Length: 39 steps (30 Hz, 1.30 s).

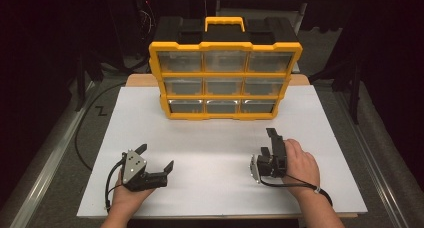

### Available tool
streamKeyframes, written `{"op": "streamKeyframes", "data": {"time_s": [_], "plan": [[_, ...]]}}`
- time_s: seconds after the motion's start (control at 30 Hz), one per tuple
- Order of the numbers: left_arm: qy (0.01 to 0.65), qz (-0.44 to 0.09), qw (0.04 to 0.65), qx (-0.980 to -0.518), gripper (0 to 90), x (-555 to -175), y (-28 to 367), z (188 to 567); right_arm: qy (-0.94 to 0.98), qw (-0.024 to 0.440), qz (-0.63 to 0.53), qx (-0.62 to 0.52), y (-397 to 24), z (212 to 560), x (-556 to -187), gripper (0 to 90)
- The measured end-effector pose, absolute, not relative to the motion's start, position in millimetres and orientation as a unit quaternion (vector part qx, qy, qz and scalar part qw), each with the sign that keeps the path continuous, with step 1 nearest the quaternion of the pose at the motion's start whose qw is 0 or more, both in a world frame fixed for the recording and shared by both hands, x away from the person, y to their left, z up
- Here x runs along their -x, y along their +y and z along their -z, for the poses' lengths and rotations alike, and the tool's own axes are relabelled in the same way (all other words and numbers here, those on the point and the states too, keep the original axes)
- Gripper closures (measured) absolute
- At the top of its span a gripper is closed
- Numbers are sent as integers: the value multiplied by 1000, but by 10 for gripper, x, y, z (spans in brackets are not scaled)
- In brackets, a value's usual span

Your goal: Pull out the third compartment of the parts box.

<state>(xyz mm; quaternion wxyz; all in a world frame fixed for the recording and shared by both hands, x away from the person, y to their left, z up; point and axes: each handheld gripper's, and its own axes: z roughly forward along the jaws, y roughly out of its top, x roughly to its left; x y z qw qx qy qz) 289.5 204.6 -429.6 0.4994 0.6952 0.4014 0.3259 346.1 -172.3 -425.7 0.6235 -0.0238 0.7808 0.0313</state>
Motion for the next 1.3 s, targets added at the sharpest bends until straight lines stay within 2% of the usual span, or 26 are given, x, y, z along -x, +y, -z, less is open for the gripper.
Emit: {"op": "streamKeyframes", "data": {"time_s": [0.37,0.77,1.3], "plan": [[402,-326,504,-692,5,-2911,2045,4297,766,641,-34,32,-1647,4234,-3512,249],[401,-324,504,-693,5,-2922,2051,4304,745,666,-39,18,-1589,4046,-3672,338],[394,-318,510,-695,5,-2950,2043,4315,725,687,-38,18,-1486,3786,-3889,386]]}}
